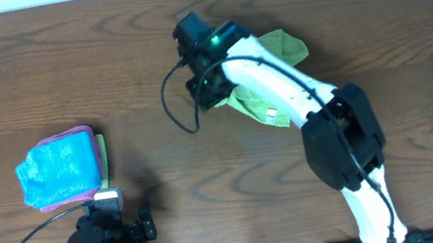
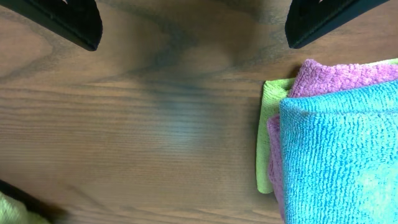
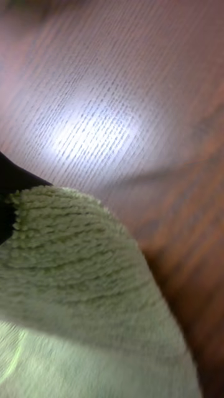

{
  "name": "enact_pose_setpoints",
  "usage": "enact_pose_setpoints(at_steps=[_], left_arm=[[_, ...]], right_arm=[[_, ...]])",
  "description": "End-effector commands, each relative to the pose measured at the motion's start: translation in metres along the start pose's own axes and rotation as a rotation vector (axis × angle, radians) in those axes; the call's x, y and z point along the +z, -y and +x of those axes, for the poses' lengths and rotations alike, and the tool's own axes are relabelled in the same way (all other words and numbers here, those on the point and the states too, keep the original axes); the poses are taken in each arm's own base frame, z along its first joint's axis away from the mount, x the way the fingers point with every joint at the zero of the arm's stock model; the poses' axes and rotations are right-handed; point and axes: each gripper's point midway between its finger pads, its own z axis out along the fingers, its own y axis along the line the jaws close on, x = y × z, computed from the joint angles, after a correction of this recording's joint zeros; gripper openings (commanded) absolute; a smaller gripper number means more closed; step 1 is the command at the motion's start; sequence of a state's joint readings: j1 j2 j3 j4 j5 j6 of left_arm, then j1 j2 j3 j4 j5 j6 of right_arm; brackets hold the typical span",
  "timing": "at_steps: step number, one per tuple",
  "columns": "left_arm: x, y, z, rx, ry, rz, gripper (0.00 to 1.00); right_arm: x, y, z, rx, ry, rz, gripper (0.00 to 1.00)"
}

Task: Fold the cloth
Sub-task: 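Lift the green cloth with the right gripper and carry it toward center, then lower the cloth and reach the left gripper to its left corner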

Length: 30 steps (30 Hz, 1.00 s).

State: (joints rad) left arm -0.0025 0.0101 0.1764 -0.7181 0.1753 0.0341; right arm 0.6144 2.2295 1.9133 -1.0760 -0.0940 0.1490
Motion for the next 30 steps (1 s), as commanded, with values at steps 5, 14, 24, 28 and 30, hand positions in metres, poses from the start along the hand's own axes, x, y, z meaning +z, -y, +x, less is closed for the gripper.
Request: enact_pose_setpoints(at_steps=[5, 14, 24, 28, 30], left_arm=[[0.002, -0.001, 0.01, 0.014, -0.033, -0.007, 0.95], [0.002, -0.001, 0.01, 0.014, -0.033, -0.007, 0.95], [0.002, -0.001, 0.01, 0.014, -0.033, -0.007, 0.95], [0.002, -0.001, 0.01, 0.014, -0.033, -0.007, 0.95], [0.002, -0.001, 0.01, 0.014, -0.033, -0.007, 0.95]], right_arm=[[0.019, -0.045, 0.017, -0.101, 0.004, -0.012, 0.01], [0.021, -0.08, 0.017, -0.163, 0.038, -0.03, 0.17], [0.0, -0.089, 0.019, -0.108, 0.059, -0.048, 0.99], [-0.037, -0.096, 0.008, -0.11, 0.148, -0.078, 0.99], [-0.06, -0.101, 0.004, -0.116, 0.197, -0.107, 0.99]])
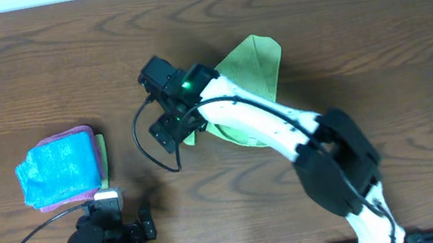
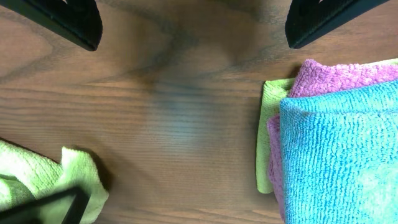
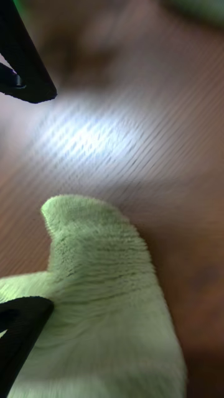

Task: Fold the cloth
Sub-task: 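Lower the cloth and reach the left gripper to its left corner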

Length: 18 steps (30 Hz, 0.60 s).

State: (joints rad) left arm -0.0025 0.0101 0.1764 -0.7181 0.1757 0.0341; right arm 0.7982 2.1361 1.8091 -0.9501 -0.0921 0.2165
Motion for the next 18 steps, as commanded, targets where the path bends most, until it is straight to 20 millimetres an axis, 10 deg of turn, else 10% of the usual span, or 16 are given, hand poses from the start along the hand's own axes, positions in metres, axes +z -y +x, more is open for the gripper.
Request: enact_pose_setpoints(at_steps=[1, 8, 18], left_arm=[[0.002, -0.001, 0.01, 0.014, -0.033, -0.008, 0.95], [0.002, -0.001, 0.01, 0.014, -0.033, -0.008, 0.95], [0.002, -0.001, 0.007, 0.012, -0.022, -0.007, 0.95]], right_arm=[[-0.058, -0.017, -0.019, 0.003, 0.137, -0.054, 0.99], [-0.121, -0.02, -0.015, 0.075, 0.219, -0.076, 0.99], [-0.134, 0.015, 0.023, 0.419, 0.059, -0.076, 0.99]])
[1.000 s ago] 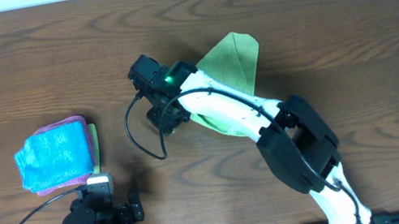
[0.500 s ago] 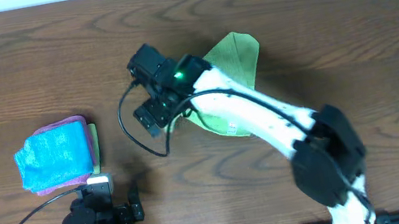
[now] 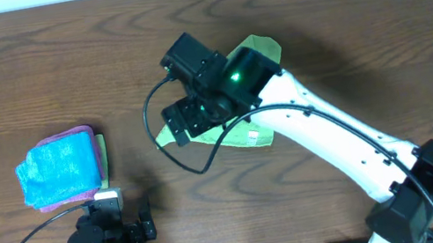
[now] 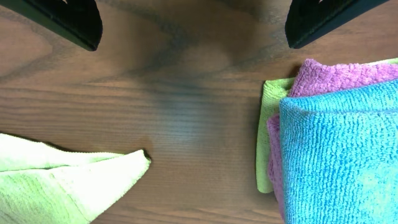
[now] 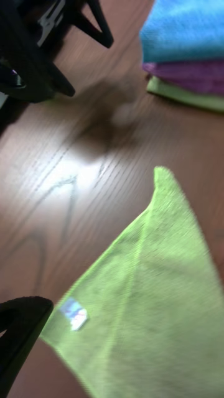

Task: Fold the cloth
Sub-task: 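Lower the cloth and reach the left gripper to its left corner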

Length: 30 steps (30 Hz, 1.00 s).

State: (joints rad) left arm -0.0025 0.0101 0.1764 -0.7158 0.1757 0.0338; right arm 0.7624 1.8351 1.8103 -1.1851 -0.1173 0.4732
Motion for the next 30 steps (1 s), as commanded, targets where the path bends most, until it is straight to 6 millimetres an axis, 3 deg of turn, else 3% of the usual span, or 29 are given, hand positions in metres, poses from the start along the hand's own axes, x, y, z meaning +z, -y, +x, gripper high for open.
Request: enact_pose_setpoints(at_steps=[1, 8, 12, 15, 21, 26, 30], left_arm=[[0.002, -0.001, 0.008, 0.012, -0.024, -0.007, 0.95], [0.002, 0.0, 0.003, -0.012, -0.004, -0.002, 0.95], [0.0, 0.014, -0.003, -0.01, 0.013, 0.079, 0.95], [-0.011, 0.02, -0.018, -0.045, 0.052, 0.107, 0.95], [-0.032, 0.026, -0.048, -0.142, 0.082, 0.13, 0.95], [-0.029, 0.035, -0.054, -0.206, -0.073, 0.163, 0.95], [-0.02, 0.035, -0.069, -0.241, -0.25, 0.146, 0.95]], right_arm=[[-0.009, 0.012, -0.006, 0.155, -0.016, -0.053, 0.99], [-0.015, 0.053, -0.006, 0.234, -0.061, -0.018, 0.99], [-0.016, 0.063, -0.004, 0.253, -0.073, -0.002, 0.99], [-0.011, 0.071, -0.001, 0.251, -0.075, 0.035, 0.99], [0.024, 0.096, 0.006, 0.199, -0.091, 0.052, 0.99], [0.048, 0.124, 0.004, 0.233, -0.064, 0.058, 0.99], [0.051, 0.145, -0.007, 0.272, -0.018, 0.057, 0.99]])
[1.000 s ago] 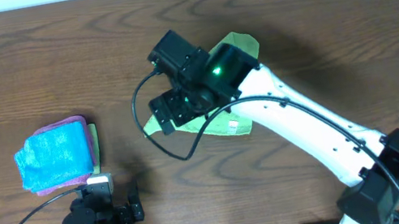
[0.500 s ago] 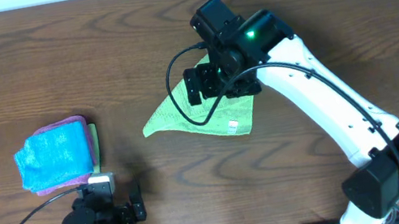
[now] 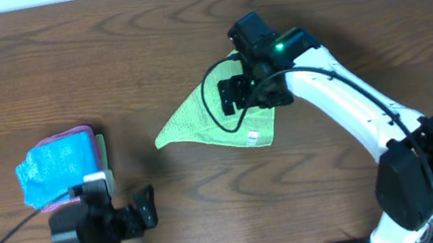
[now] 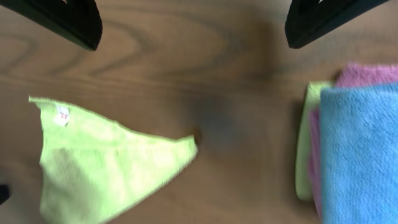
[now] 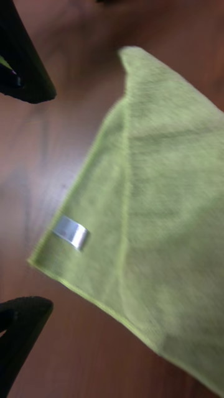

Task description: Fold the cloth

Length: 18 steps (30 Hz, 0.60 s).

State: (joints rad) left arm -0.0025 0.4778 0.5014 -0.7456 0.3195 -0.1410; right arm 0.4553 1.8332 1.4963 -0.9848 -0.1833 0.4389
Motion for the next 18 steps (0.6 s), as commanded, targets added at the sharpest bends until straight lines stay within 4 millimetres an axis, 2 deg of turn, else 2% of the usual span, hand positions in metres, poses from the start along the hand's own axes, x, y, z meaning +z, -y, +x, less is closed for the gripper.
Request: enact_pose_setpoints(at_steps=[1, 6, 11, 14, 18], left_arm=[[0.001, 0.012, -0.022, -0.045, -0.099, 0.02, 0.95], [0.014, 0.04, -0.054, -0.093, -0.237, 0.138, 0.95], [0.042, 0.054, -0.052, -0.226, -0.354, 0.239, 0.95], [0.053, 0.07, -0.054, -0.313, -0.403, 0.345, 0.95], [0.061, 0.069, -0.049, -0.367, -0.449, 0.344, 0.96]], right_arm=[[-0.004, 0.013, -0.014, 0.003, 0.043, -0.011, 0.99], [-0.009, 0.021, -0.037, 0.031, 0.108, -0.055, 0.99], [-0.007, 0.026, -0.047, 0.026, 0.13, -0.072, 0.99], [0.004, 0.032, -0.045, 0.02, 0.105, -0.06, 0.98], [0.024, 0.04, -0.043, 0.018, 0.064, -0.044, 0.98]])
